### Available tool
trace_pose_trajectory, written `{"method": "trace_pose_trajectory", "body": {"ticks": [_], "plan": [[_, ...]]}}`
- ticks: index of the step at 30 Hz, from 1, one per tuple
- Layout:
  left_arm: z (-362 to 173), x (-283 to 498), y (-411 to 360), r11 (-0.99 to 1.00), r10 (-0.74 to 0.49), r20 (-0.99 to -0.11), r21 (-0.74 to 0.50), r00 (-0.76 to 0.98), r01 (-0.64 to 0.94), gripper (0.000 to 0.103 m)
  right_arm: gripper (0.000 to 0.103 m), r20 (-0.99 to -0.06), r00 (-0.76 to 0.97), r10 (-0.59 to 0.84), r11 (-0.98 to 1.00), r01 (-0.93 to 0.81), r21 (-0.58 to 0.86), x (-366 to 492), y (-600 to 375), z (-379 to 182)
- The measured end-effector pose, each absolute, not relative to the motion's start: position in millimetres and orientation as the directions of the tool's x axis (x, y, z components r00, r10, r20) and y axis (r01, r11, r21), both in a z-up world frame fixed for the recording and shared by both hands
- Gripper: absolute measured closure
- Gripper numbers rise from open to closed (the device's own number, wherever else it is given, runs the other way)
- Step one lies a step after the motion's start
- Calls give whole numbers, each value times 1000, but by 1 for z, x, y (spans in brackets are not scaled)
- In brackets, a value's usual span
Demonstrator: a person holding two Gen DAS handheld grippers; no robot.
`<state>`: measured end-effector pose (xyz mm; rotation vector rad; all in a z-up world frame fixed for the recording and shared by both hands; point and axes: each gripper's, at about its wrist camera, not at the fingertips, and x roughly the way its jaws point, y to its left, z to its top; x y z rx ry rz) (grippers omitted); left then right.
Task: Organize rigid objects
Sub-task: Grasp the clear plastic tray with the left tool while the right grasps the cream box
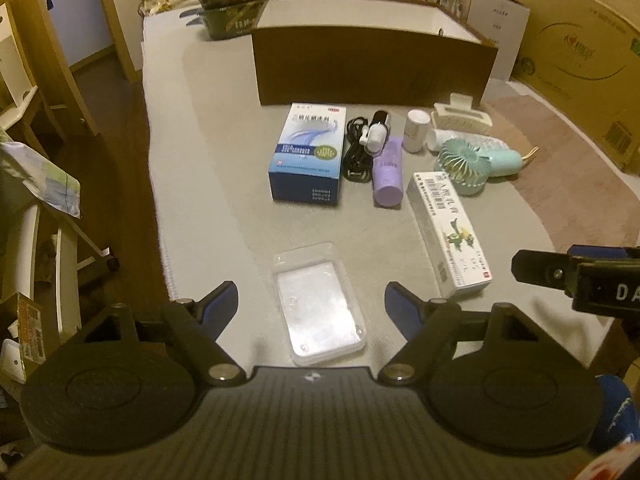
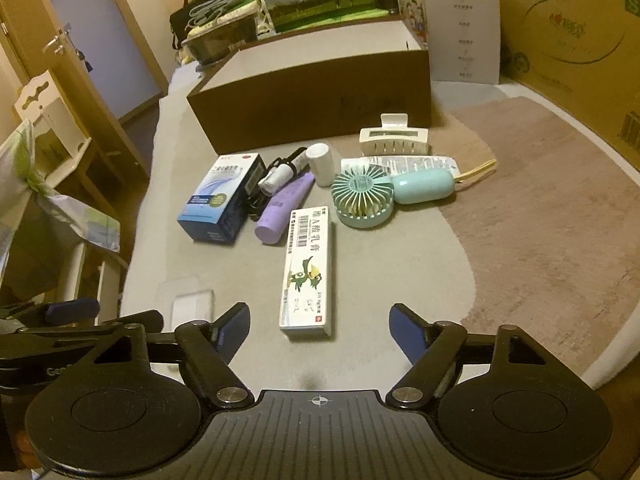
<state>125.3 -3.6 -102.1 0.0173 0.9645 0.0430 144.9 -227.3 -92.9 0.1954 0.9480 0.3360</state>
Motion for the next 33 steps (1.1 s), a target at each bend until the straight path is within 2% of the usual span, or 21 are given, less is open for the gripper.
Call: {"method": "trace_pose_trajectory", "body": {"ticks": [8, 10, 12, 18, 24, 26, 33], "plan": [[-127, 146, -2, 998, 65, -848, 49, 526, -44, 29, 29, -776, 518, 360, 933, -186, 308, 162, -223, -106], [-132, 151, -1, 998, 62, -855, 45, 515, -44, 34, 29, -780, 513, 359, 933, -187, 307, 166, -222, -109], [-137, 154, 1, 998, 55, -860, 38, 508, -44, 34, 29, -784, 507, 358, 934, -187, 306, 169, -220, -112], [-147, 163, 2, 999, 51, -869, 40, 492, -33, 50, 29, -792, 496, 356, 934, -193, 299, 178, -213, -118], [-148, 171, 5, 998, 59, -857, 63, 512, -9, 50, 31, -803, 481, 352, 936, -201, 290, 189, -204, -128], [-148, 174, 7, 998, 57, -854, 65, 517, -3, 50, 37, -809, 471, 352, 936, -205, 287, 193, -200, -132], [-149, 183, 7, 997, 58, -848, 79, 527, 17, 50, 47, -826, 449, 342, 938, -217, 270, 214, -187, -146]]}}
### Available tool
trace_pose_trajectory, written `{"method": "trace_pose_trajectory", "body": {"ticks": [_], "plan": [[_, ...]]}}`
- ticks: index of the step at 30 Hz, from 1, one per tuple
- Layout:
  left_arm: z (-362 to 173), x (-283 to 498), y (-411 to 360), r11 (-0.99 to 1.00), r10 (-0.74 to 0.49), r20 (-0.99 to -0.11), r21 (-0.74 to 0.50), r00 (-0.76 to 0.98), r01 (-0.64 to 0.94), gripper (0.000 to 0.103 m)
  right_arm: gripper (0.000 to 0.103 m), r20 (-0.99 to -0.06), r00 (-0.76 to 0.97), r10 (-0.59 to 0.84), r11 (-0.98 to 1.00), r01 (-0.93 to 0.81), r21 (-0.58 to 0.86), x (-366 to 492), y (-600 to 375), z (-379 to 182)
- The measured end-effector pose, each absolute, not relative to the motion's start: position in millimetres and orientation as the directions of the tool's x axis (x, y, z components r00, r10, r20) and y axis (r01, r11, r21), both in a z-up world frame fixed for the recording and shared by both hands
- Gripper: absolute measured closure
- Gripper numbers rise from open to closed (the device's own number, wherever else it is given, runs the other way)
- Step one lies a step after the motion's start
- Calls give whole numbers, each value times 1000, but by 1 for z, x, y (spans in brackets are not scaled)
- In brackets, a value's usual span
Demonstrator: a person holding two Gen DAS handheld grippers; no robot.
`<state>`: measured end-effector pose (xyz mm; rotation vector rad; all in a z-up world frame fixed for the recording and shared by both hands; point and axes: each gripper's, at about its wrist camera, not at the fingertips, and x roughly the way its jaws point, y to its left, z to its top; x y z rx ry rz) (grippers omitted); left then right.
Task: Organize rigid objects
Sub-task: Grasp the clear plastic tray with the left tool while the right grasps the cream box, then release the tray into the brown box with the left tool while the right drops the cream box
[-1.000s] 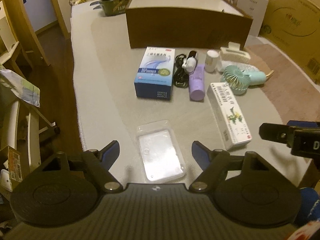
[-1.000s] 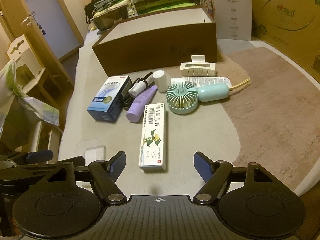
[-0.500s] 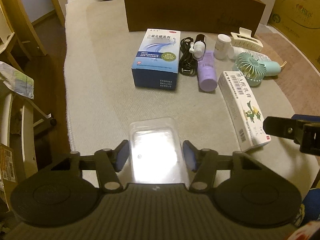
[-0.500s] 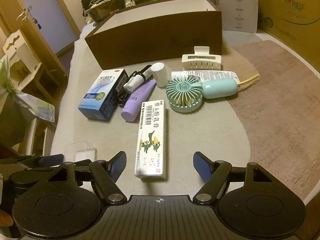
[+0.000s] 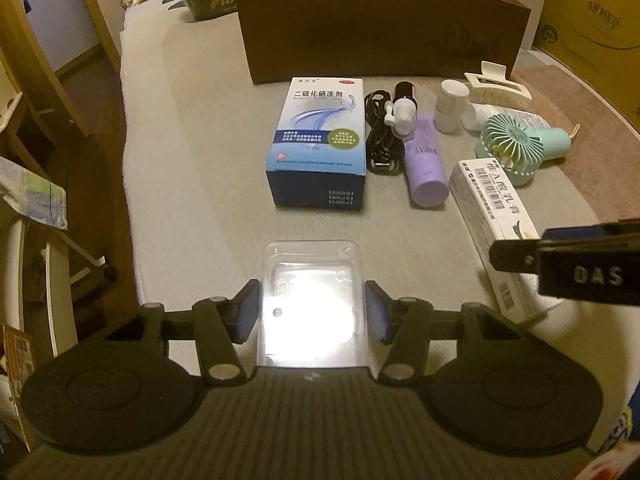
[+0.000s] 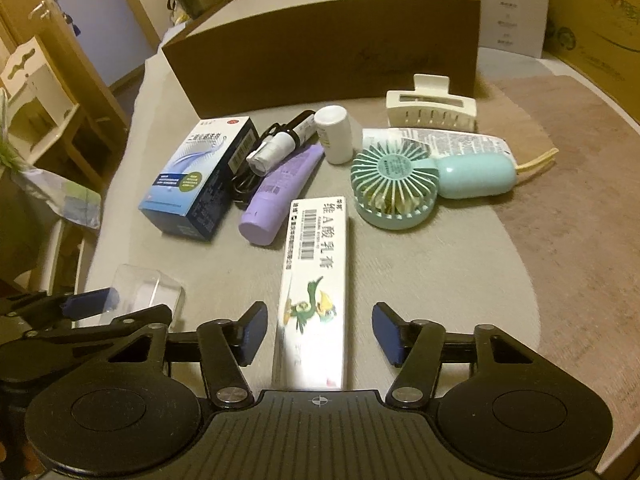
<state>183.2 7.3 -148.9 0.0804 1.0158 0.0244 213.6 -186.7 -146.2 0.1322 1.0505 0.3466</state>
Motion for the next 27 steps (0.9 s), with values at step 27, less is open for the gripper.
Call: {"method": "trace_pose_trajectory", "body": {"ticks": [27], "plan": [[-100, 199, 8, 997, 54, -808, 73, 587, 8, 50, 65, -830, 437, 347, 929, -281, 241, 231, -196, -111]]}}
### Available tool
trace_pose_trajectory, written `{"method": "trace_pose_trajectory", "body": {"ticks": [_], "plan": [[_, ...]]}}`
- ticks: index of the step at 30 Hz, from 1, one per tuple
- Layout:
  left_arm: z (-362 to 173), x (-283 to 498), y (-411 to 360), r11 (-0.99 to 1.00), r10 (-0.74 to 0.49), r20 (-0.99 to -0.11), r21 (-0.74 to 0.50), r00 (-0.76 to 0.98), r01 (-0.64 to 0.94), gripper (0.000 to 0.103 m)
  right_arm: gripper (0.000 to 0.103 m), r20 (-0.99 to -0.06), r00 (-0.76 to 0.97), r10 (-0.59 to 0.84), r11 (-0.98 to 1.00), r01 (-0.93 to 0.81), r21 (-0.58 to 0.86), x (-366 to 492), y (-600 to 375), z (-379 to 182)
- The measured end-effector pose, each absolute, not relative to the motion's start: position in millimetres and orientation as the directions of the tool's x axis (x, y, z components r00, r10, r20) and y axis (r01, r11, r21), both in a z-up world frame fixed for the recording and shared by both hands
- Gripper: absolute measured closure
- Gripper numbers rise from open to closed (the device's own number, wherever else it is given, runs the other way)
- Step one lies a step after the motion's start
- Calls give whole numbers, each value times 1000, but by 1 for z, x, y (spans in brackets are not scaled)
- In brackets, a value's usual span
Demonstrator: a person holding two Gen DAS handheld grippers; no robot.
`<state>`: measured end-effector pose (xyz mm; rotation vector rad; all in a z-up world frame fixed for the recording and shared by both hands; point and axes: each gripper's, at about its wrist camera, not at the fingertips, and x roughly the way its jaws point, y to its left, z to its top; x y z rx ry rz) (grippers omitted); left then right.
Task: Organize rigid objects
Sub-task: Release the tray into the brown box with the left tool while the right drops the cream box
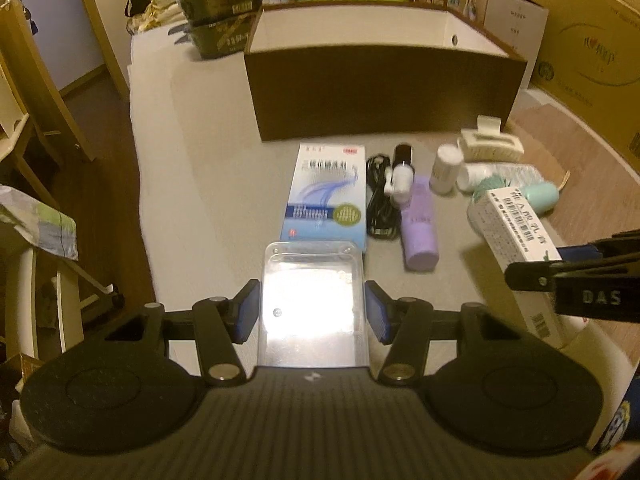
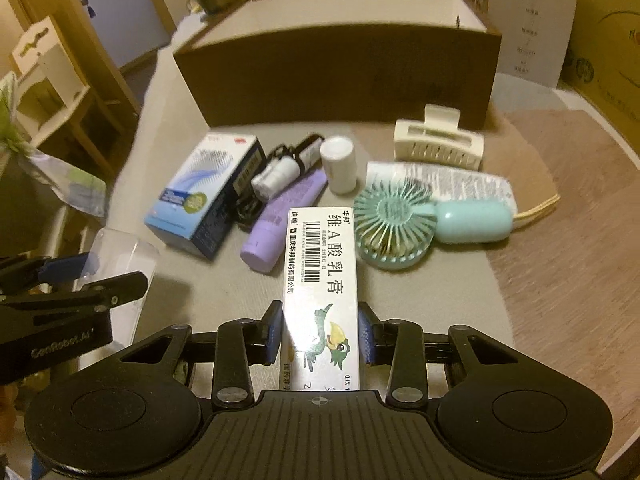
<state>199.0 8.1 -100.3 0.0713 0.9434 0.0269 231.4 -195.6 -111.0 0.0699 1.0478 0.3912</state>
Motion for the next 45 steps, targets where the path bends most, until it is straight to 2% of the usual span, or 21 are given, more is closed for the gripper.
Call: {"method": "trace_pose_trajectory", "body": {"ticks": [10, 18, 24, 34, 45], "plan": [[-55, 242, -3, 997, 40, -749, 78, 662, 28, 50, 65, -777, 487, 399, 911, -310, 273, 262, -213, -62], [-26, 303, -18, 994, 33, -706, 97, 707, 51, 50, 65, -714, 566, 412, 907, -327, 265, 320, -219, -19], [-18, 354, -26, 992, 25, -695, 107, 718, 68, 50, 65, -685, 588, 430, 901, -324, 288, 371, -217, -8], [-30, 433, -23, 992, 33, -704, 111, 709, 64, 50, 65, -675, 600, 430, 903, -296, 312, 453, -211, -15], [-65, 499, -18, 994, 45, -739, 99, 672, 42, 50, 65, -709, 590, 387, 922, -254, 292, 516, -212, -52]]}}
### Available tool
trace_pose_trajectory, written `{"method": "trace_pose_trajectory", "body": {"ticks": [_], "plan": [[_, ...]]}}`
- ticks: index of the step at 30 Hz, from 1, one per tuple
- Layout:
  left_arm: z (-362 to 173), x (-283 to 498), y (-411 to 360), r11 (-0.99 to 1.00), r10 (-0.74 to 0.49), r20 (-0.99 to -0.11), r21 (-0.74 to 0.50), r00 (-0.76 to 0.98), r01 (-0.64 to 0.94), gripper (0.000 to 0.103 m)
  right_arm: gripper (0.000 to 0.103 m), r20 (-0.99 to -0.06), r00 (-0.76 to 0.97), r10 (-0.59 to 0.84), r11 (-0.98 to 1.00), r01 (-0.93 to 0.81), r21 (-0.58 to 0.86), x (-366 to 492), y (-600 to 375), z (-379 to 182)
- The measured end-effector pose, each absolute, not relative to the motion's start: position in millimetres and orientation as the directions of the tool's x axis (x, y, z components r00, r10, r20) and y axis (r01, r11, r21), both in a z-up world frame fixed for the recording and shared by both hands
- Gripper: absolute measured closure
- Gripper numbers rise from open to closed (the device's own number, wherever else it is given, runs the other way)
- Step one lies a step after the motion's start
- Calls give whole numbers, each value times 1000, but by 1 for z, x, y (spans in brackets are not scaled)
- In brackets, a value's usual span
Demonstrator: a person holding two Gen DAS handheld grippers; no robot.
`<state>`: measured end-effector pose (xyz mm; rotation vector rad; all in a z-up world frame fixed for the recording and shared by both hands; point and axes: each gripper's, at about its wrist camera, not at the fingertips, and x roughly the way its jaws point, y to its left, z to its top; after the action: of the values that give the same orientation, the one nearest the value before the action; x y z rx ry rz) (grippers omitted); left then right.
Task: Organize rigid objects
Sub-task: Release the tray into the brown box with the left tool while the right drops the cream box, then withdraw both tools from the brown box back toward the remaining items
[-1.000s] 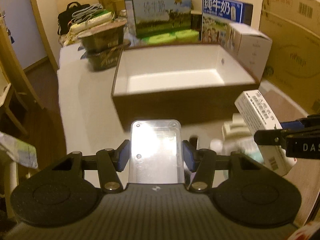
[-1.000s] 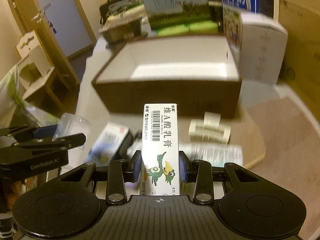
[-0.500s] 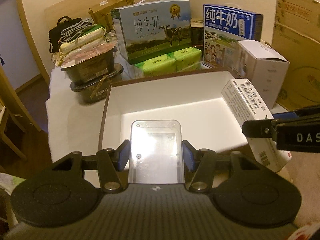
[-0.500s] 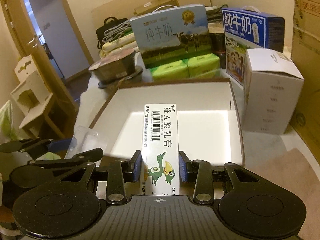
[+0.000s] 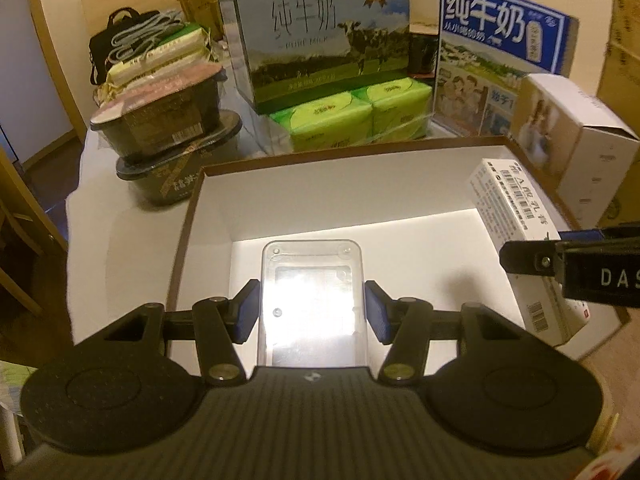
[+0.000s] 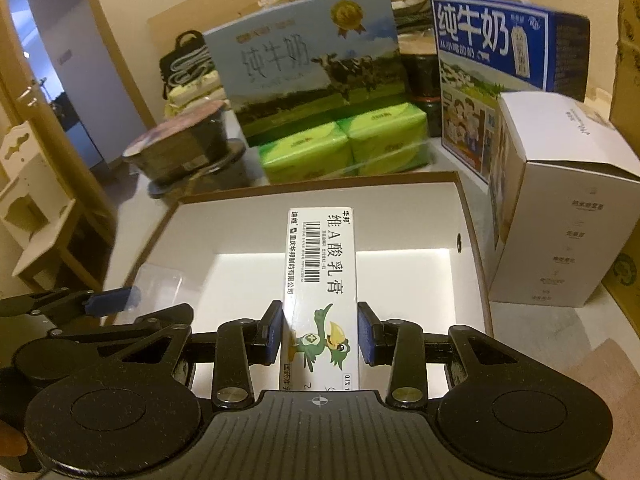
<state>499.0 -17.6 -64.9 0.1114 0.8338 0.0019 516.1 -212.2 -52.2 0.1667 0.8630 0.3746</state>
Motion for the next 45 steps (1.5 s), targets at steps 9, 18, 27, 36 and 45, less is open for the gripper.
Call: {"method": "trace_pose_trajectory", "body": {"ticks": [9, 18, 27, 36, 45], "plan": [[-102, 531, -20, 996, 44, -788, 82, 614, 34, 50, 65, -760, 536, 368, 929, -233, 286, 545, -211, -91], [-119, 545, -23, 1000, 1, -818, 15, 575, 20, 45, 65, -777, 515, 361, 932, -214, 291, 557, -215, -110], [-113, 541, -25, 999, 8, -811, 32, 585, 31, 41, 51, -757, 538, 371, 929, -216, 301, 551, -226, -99], [-92, 521, -25, 997, 11, -791, 53, 612, 51, 41, 50, -744, 551, 377, 926, -223, 305, 531, -227, -86], [-65, 488, -22, 995, 12, -753, 72, 657, 65, 40, 50, -710, 577, 403, 915, -245, 320, 504, -232, -62]]}}
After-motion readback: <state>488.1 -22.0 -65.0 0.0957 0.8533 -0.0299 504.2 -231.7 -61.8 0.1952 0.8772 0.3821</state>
